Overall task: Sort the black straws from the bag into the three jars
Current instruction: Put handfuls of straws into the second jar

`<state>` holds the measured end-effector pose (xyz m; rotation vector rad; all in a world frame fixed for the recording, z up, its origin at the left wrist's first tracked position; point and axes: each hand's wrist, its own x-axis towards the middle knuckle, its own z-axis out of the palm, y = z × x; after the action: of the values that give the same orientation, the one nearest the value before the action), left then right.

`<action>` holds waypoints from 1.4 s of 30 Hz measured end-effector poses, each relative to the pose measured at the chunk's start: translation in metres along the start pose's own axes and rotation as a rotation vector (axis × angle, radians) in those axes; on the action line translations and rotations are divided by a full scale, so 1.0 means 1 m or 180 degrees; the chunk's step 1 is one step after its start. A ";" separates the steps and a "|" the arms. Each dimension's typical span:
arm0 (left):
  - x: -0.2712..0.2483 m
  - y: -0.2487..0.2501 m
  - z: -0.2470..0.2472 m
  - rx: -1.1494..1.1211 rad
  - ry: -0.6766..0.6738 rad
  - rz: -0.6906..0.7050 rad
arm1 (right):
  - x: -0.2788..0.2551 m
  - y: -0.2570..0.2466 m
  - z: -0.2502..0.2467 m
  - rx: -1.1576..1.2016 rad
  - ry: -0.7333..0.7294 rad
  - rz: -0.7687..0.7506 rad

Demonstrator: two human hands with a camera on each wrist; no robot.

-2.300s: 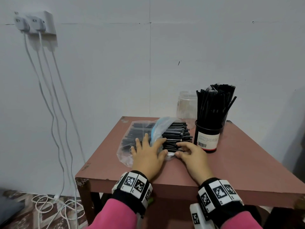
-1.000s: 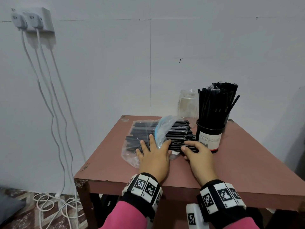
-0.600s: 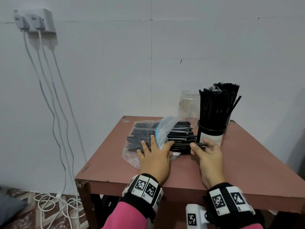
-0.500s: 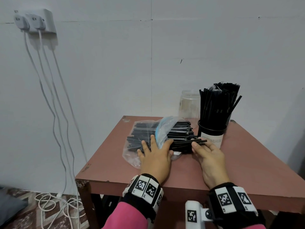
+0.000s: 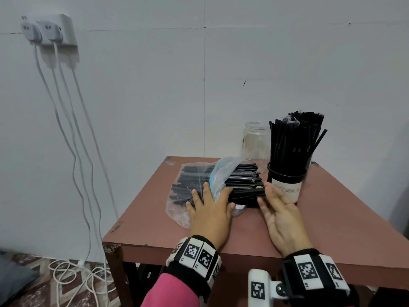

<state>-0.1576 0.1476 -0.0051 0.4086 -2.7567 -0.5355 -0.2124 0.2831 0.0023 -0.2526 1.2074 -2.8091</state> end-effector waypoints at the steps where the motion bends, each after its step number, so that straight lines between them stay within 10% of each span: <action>1: 0.000 0.000 0.000 0.0011 0.0002 0.0007 | 0.000 0.000 0.000 0.0009 -0.0011 0.0009; 19: -0.003 0.002 -0.001 0.0160 -0.0058 0.0144 | -0.001 0.004 0.006 -0.0571 -0.0429 0.0434; 24: -0.002 0.000 0.000 0.0108 0.0004 0.0021 | 0.004 0.006 0.001 -0.0403 0.0246 -0.0154; 42: -0.003 -0.001 0.000 0.0157 -0.0029 0.0057 | -0.002 0.009 -0.002 -0.0620 0.0401 -0.0464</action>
<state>-0.1544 0.1479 -0.0066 0.3936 -2.7841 -0.4671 -0.2112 0.2782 -0.0061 -0.1839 1.5543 -2.8678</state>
